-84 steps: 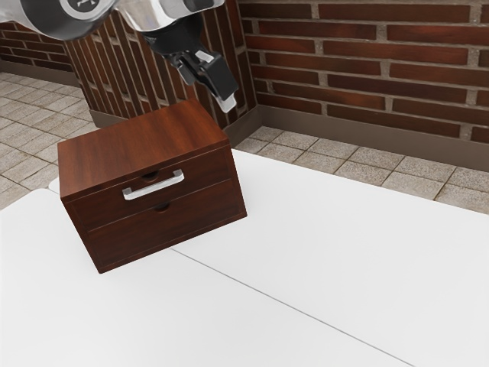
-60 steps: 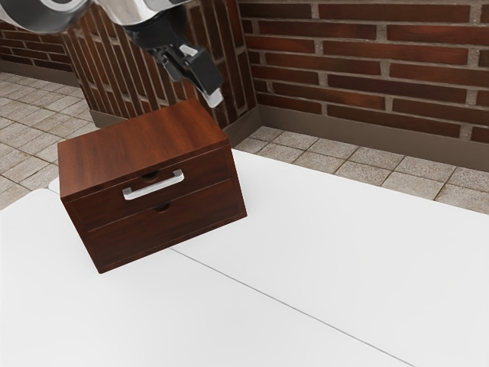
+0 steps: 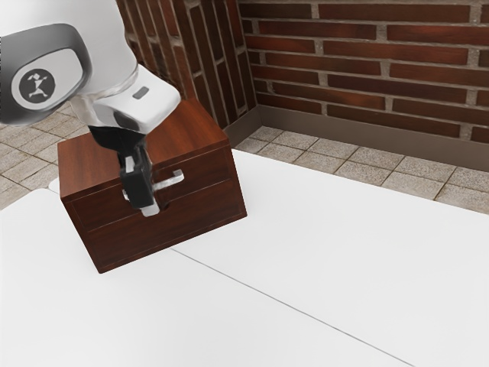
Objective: Pull the drawer handle with one arm to open the drawer
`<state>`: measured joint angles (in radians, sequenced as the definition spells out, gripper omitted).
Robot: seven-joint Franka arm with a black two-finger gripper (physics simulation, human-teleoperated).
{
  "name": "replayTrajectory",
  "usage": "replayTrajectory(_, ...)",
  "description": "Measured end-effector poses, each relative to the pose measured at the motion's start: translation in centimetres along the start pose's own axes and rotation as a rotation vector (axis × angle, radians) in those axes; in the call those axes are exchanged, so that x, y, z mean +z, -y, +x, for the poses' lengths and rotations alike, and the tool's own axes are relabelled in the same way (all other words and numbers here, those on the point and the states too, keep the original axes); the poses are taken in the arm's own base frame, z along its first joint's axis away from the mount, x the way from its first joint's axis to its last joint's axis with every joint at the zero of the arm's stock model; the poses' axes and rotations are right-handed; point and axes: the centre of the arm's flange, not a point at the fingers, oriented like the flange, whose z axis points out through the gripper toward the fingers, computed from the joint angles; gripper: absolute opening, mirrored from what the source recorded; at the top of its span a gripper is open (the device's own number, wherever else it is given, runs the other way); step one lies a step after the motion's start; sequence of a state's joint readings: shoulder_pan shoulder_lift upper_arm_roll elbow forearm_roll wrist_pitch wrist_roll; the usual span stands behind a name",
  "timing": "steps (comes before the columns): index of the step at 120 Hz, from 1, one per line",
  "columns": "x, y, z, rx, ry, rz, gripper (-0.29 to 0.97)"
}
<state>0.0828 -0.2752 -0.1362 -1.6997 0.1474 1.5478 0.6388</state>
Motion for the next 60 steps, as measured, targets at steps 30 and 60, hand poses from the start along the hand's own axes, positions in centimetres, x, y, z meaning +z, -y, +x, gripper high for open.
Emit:
replayTrajectory(30, 7.1, 6.1, -3.7, 0.057, -0.022, 0.070, 0.68)
replayTrajectory(60, 11.1, 10.2, -4.3, 0.094, -0.055, 0.120, 0.68)
